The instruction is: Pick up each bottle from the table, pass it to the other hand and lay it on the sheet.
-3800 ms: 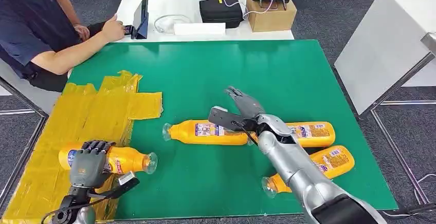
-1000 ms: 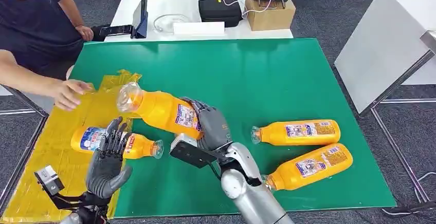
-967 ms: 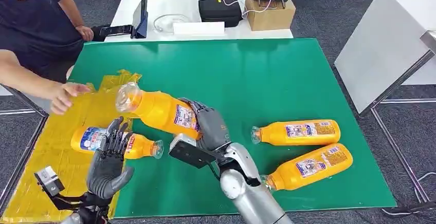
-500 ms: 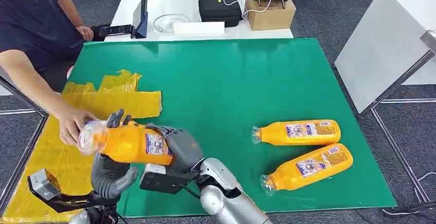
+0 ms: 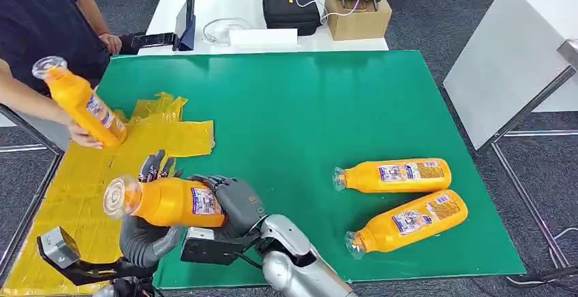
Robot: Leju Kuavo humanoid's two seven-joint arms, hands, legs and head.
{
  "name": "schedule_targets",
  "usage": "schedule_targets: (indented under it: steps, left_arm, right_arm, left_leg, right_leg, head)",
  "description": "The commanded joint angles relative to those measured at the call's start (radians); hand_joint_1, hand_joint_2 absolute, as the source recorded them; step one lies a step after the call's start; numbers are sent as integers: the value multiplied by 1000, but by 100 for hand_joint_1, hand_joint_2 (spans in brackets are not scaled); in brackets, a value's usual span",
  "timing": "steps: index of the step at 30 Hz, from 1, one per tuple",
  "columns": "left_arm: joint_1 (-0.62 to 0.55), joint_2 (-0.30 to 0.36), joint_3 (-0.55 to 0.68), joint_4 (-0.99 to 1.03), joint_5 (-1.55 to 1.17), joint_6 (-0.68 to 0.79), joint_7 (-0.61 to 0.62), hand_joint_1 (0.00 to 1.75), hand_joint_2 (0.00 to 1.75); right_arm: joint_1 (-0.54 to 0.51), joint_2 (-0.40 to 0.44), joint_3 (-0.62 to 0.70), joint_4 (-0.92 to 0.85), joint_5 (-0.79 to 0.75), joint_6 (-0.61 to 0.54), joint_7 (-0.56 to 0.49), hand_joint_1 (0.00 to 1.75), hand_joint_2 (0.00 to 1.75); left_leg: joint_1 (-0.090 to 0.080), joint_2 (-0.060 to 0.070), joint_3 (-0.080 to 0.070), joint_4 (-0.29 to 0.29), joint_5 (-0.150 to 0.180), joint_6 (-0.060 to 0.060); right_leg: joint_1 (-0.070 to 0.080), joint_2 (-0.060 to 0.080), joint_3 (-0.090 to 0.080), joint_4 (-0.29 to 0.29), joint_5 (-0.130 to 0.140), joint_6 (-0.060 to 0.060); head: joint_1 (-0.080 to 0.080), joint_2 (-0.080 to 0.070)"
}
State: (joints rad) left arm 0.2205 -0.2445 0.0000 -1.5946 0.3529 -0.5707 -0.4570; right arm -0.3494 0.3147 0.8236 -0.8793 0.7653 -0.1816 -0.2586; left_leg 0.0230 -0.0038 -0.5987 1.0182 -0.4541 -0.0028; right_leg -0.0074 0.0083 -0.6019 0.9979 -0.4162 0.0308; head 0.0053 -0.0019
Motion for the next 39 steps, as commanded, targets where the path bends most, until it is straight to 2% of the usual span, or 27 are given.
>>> schedule_targets:
  steps: [1, 20, 22, 24, 25, 26, 27, 28, 29, 39]
  left_arm:
    - [-54, 20, -17, 34, 24, -9, 19, 0, 175]
    - [-56, 20, -20, 39, 29, -14, 21, 5, 175]
    - [-57, 21, -20, 39, 29, -15, 21, 21, 175]
    - [-58, 21, -20, 38, 29, -15, 21, 17, 175]
    - [-58, 22, -20, 38, 29, -15, 21, 38, 175]
    - [-58, 22, -20, 38, 29, -15, 21, 84, 175]
    - [-59, 23, -20, 40, 34, -20, 21, 150, 175]
    - [-59, 23, -19, 40, 36, -21, 21, 169, 175]
    - [-59, 23, -19, 40, 36, -21, 21, 175, 175]
    - [-60, 23, -20, 39, 36, -22, 21, 175, 175]
  right_arm:
    - [54, 18, 91, 141, 24, -11, -19, 175, 175]
    - [51, 16, 91, 155, 28, -5, -12, 175, 175]
    - [55, 14, 92, 158, 28, -5, -11, 175, 175]
    - [57, 14, 93, 160, 28, -4, -11, 175, 175]
    - [59, 13, 94, 162, 29, -4, -11, 175, 175]
    - [59, 13, 94, 162, 29, -4, -11, 175, 175]
    - [56, 18, 97, 181, 32, -6, -14, 175, 175]
    - [55, 20, 97, 188, 32, -8, -16, 175, 175]
    - [55, 20, 97, 188, 32, -8, -16, 175, 175]
    - [61, 18, 98, 193, 31, -8, -18, 175, 175]
  left_leg:
    - [0, -3, 5, -3, 0, 1]
    - [-1, -3, 4, -3, 0, 1]
    - [0, -2, 2, -2, 0, 1]
    - [-1, -3, 5, -3, 0, 2]
    - [0, -2, 2, -2, 0, 1]
    - [-1, -3, 4, -3, 0, 1]
    - [-1, -3, 5, -4, 0, 2]
    - [0, -2, 3, -2, 0, 1]
    - [-1, -2, 4, -3, 0, 1]
    - [-1, -3, 4, -3, 0, 1]
  right_leg:
    - [0, -4, 6, -3, -1, -1]
    - [0, -4, 4, -2, -1, -1]
    - [0, -3, 2, -2, -1, 0]
    - [0, -4, 5, -3, -1, -1]
    - [0, -3, 2, -2, -1, -1]
    - [0, -4, 4, -2, -1, -1]
    - [0, -4, 6, -3, -1, -1]
    - [0, -3, 3, -2, -1, -1]
    - [0, -3, 5, -3, -1, -1]
    - [0, -4, 4, -3, -1, -1]
  head:
    - [0, 0]
    - [0, 0]
    - [0, 0]
    - [0, 0]
    - [0, 0]
    - [0, 0]
    - [0, 0]
    - [0, 0]
    - [0, 0]
    - [0, 0]
